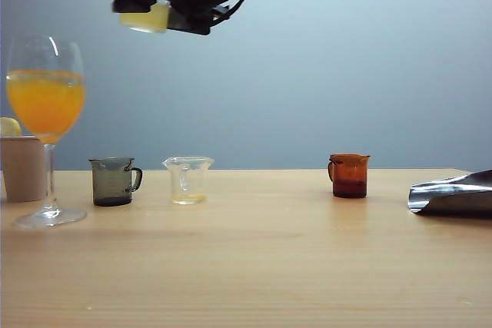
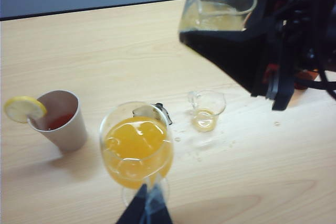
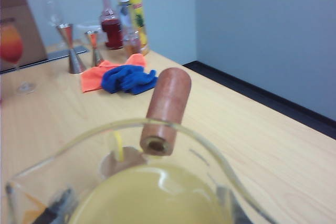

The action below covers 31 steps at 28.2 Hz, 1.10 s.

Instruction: Pick up the third measuring cup from the left, pour the pineapple juice inside into the goblet, and finally put the measuring cup back in its original place.

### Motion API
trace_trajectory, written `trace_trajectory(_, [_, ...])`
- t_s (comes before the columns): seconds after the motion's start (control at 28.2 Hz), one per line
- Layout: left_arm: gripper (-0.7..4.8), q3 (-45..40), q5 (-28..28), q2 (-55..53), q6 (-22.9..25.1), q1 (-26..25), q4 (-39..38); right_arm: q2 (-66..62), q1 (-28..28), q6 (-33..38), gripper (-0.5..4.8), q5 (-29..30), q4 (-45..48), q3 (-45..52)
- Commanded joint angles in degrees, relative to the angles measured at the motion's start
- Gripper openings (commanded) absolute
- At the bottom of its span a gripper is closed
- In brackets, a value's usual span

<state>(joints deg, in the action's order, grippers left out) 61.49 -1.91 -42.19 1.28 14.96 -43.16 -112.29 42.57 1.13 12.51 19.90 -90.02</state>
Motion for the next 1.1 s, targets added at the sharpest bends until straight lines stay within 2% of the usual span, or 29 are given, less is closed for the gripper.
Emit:
trace_trajectory(0.04, [-0.06,0.26,-3.54,0.17,1.38,-1.86,0.39,-1.29,0.85,-1.40,-0.01,0.83,-0.44,-3.52])
trace_trajectory(0.32, [-0.06,0.28,-7.50,0.15,1.31,-6.54,0.61,-4.13,2.97,-4.63,-0.01,1.18,-2.08,-7.08])
trace_trajectory(1.1, [-0.06,0.26,-8.66,0.15,1.31,-6.67,3.02,-4.92,5.07,-10.88,-0.01,1.11,-2.01,-7.87])
